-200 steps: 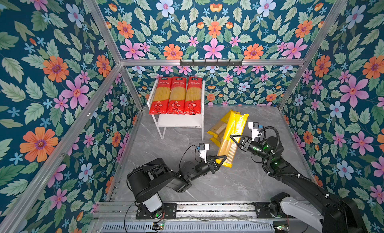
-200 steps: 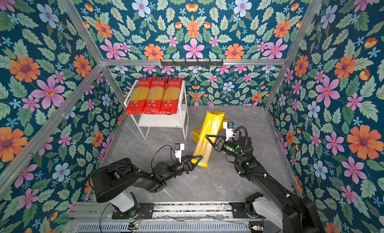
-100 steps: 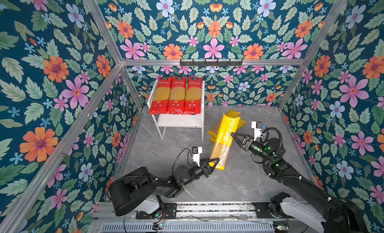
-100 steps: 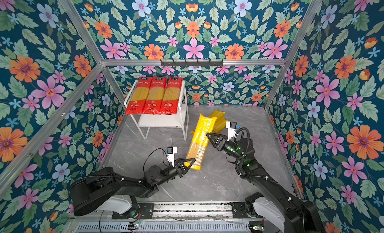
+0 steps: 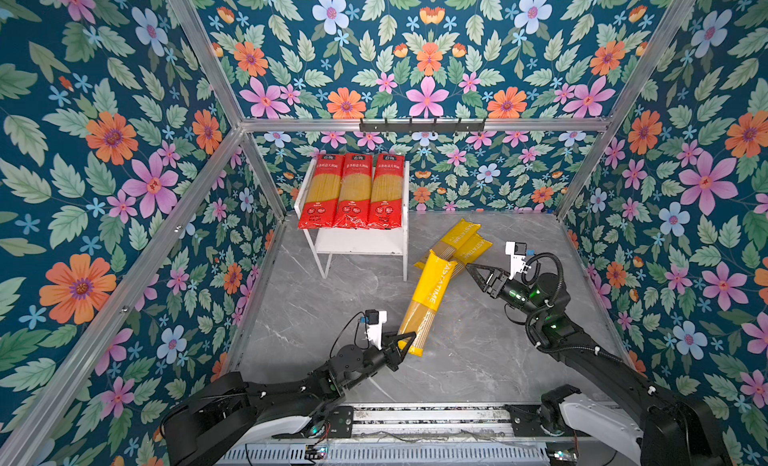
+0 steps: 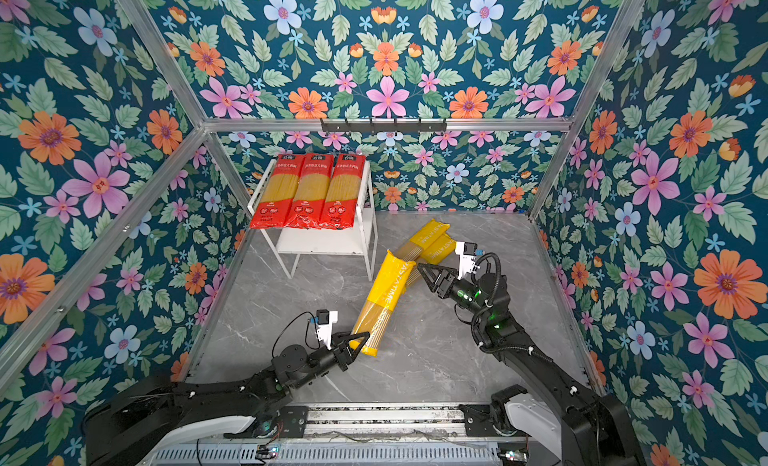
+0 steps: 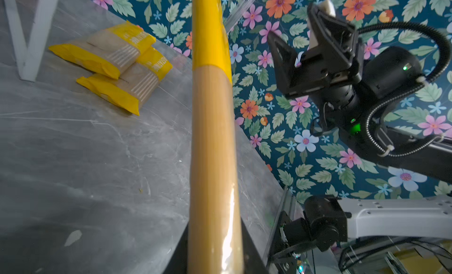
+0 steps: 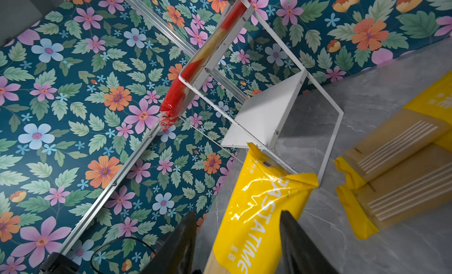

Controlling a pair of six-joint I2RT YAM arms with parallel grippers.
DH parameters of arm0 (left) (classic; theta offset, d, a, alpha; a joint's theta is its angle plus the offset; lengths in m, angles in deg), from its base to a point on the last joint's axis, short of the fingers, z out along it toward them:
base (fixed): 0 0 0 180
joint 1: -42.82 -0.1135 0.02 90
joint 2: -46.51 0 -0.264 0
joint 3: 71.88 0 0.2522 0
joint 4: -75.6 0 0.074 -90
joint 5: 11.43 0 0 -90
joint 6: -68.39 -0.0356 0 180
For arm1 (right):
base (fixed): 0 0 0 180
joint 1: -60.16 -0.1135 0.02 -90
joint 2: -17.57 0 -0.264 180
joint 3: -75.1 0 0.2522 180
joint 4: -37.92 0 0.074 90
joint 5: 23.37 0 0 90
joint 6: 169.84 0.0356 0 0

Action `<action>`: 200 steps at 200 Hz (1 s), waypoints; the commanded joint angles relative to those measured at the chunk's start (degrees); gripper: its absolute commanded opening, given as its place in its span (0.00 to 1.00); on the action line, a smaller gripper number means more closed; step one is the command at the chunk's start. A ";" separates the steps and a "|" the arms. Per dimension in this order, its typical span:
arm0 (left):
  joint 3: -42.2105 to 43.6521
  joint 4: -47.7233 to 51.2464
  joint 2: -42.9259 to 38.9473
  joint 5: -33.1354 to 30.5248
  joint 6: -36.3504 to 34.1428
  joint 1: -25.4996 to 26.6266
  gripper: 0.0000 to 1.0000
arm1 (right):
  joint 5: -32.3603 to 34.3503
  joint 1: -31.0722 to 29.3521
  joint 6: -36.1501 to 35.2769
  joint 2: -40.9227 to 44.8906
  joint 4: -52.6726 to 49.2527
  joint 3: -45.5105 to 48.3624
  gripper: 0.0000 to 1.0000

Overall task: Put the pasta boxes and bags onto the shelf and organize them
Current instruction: 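Carry the upright yellow pack with the left gripper toward the shelf's lower level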

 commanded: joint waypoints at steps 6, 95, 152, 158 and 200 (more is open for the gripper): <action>2.79 -6.69 -5.56 -6.73 -4.07 0.10 0.00 | -0.52 -0.03 1.37 -1.14 3.87 0.27 0.55; 7.34 11.48 -25.37 -23.80 -4.63 0.03 0.00 | 0.95 0.35 0.82 -2.01 2.58 1.30 0.54; 6.40 25.54 -33.63 -31.14 -3.13 0.10 0.00 | 0.97 0.63 0.93 -2.50 2.28 1.17 0.54; 5.77 26.64 -33.75 -31.26 -3.48 0.07 0.00 | 0.98 0.63 1.07 -2.49 2.24 1.14 0.54; -0.80 30.70 -27.45 -30.74 -4.30 -1.12 0.00 | 1.00 0.60 1.65 -3.65 2.86 0.98 0.53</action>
